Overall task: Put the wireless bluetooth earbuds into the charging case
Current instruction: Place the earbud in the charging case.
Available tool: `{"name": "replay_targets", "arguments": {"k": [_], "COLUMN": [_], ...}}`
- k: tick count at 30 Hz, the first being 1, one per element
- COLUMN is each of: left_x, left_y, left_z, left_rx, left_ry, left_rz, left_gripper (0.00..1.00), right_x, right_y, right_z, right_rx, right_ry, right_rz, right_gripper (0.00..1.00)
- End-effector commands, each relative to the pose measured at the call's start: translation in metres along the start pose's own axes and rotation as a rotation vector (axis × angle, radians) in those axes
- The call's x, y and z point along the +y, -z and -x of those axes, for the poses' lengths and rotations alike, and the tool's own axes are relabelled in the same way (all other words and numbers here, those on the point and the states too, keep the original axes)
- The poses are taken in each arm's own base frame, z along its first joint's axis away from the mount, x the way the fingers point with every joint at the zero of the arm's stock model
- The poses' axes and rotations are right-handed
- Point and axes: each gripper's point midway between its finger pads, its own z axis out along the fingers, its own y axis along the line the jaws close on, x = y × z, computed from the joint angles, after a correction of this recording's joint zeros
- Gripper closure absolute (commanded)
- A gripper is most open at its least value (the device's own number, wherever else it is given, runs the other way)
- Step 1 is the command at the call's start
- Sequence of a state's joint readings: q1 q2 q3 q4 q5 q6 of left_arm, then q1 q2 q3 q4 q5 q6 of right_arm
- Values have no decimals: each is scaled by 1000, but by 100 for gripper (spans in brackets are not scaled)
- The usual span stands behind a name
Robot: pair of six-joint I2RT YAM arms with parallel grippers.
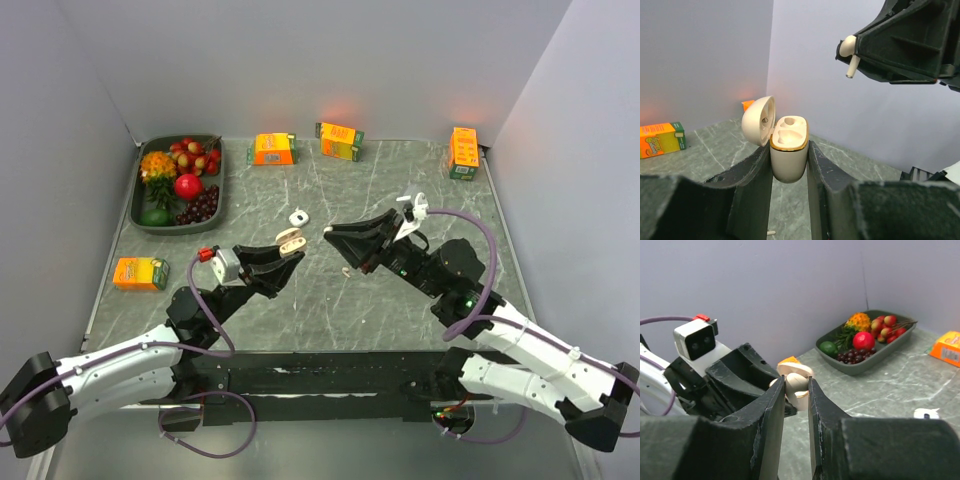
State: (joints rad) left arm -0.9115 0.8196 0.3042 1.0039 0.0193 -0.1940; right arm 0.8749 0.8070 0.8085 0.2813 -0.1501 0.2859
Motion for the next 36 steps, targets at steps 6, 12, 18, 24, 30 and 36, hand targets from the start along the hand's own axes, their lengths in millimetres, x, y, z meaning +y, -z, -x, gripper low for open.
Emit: {"name": "replay_targets", "arguments": {"k": [6,12,18,24,30,36], "left_x": [-3,-3,-3,-5,-5,-4], "left_y": [-10,-9,-7,-6,-3,1], "left_z": [26,29,29,32,31,29], "left_rx": [-96,-104,-105,-109,-100,-97], "left_ry": [-60,-65,-65,-67,-65,-60], "left_rz": [-15,-16,-17,-24,-24,-21], "left_gripper": [99,99,99,99,99,99], "right_x": [17,24,38,39,40,40], "right_y": [-16,-25,-34,-39,-25,-18], "right_z": [19,17,14,11,13,7], "right_rx": [-46,-50,-52,-52,-68,-47], "right_ry": [12,11,33,44,128,150], "right_rz": [-58,-88,-77,-81,-39,-26], "right_gripper": [100,100,100,100,100,100]}}
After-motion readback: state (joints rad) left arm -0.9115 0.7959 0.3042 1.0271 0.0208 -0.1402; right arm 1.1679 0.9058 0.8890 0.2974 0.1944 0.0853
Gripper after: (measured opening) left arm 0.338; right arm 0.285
